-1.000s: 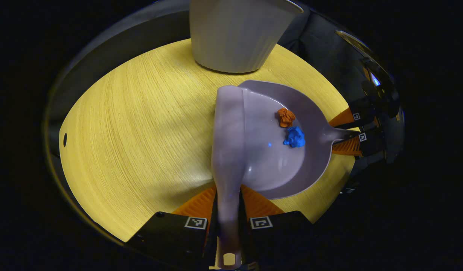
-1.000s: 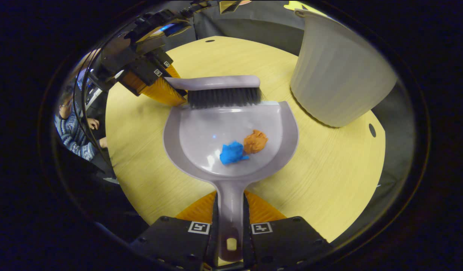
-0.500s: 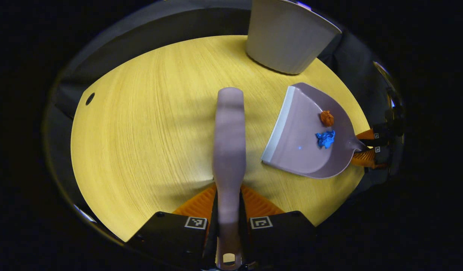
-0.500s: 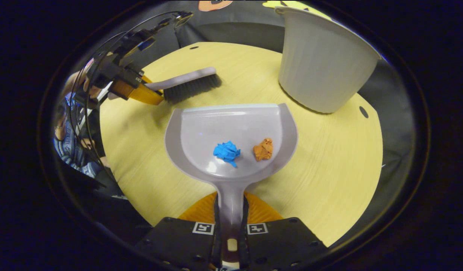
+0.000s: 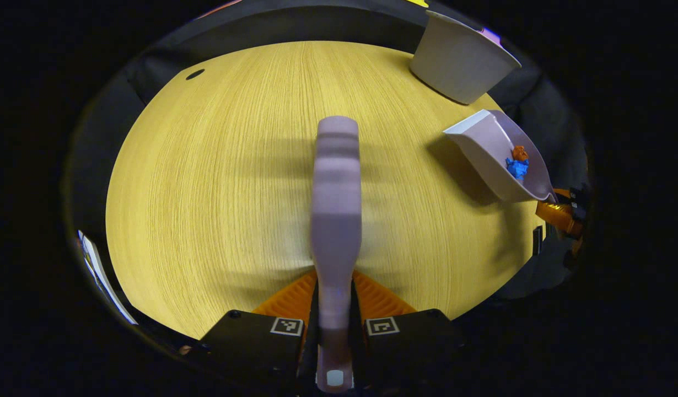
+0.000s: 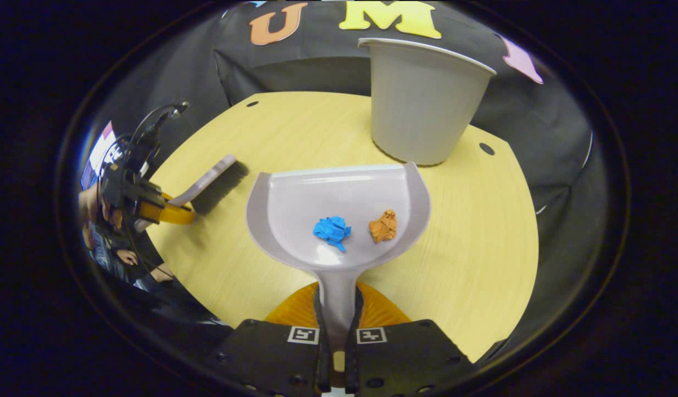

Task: Pick up the small broom and dustpan from the desktop, sweep the trash into the dustpan with the broom, and then empty the trash into the garbage bin.

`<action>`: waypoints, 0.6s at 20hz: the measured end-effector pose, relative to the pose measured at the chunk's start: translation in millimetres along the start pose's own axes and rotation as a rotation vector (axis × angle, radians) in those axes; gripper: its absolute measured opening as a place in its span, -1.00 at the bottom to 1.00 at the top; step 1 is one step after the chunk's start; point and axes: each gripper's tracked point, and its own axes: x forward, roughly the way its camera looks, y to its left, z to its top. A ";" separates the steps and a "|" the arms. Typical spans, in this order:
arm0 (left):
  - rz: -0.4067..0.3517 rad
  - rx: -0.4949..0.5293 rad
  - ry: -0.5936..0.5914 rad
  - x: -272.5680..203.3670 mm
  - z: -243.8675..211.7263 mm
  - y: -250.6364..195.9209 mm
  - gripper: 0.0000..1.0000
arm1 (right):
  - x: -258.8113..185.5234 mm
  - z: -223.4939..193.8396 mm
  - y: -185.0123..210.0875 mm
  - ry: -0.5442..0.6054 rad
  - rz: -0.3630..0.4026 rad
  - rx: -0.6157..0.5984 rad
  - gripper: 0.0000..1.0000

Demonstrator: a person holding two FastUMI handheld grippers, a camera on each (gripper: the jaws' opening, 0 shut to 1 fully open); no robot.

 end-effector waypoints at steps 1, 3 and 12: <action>0.001 -0.011 0.000 -7.2 -1.3 -3.8 -0.45 | -4.4 3.5 2.1 -0.004 -0.004 0.034 -0.81; 0.002 -0.027 -0.006 -17.2 0.6 -10.4 -0.45 | -15.1 11.1 5.7 -0.008 -0.008 0.055 -0.80; -0.008 -0.039 -0.018 -77.6 82.2 -68.9 -0.45 | -183.8 156.5 -29.5 0.010 -0.045 0.074 -0.81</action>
